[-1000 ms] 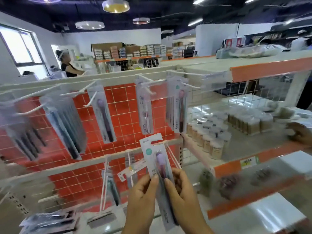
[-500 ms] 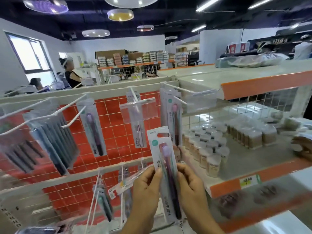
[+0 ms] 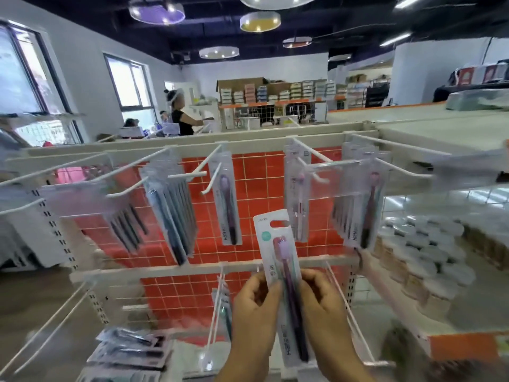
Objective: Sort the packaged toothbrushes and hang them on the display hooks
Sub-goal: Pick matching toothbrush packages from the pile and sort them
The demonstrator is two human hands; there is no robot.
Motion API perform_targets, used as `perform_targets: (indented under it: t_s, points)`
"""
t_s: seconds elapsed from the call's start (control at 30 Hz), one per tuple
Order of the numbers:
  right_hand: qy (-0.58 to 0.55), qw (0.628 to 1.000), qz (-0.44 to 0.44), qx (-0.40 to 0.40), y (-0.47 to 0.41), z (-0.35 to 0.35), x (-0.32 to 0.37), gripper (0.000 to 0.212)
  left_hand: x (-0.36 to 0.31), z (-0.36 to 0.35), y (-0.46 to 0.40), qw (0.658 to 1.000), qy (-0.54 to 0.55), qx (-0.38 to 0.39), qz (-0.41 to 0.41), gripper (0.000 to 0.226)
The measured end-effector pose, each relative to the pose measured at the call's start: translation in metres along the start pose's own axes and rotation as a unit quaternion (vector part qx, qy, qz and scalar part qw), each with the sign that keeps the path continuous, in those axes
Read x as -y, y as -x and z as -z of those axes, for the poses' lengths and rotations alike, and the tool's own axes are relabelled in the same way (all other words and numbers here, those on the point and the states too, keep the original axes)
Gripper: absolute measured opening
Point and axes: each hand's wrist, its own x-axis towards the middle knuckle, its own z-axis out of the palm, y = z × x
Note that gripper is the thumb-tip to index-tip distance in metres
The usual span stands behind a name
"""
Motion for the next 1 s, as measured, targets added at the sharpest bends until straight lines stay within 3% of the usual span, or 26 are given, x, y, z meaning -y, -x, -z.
perform_targets:
  t_s: [0.13, 0.37, 0.7, 0.8, 1.0]
  points:
    - [-0.002, 1.000, -0.020, 0.020, 0.004, -0.041, -0.008, 0.017, 0.001, 0.038, -0.011, 1.000, -0.004, -0.021, 0.013, 0.013]
    - [0.016, 1.000, 0.000, -0.016, -0.002, -0.094, -0.013, 0.016, -0.011, 0.080, -0.032, 1.000, 0.010, -0.027, -0.009, 0.017]
    - [-0.009, 0.995, 0.097, -0.034, 0.010, -0.109, 0.001, 0.012, -0.025, 0.096, -0.030, 0.992, 0.007, 0.014, -0.122, 0.022]
    - [-0.008, 0.992, 0.125, -0.034, 0.012, -0.110, 0.013, 0.026, -0.037, 0.096, -0.027, 0.988, 0.014, 0.026, -0.154, 0.022]
    - [-0.017, 0.989, 0.145, -0.021, 0.010, -0.116, 0.030, 0.015, -0.052, 0.097, -0.030, 0.984, 0.033, 0.024, -0.173, 0.013]
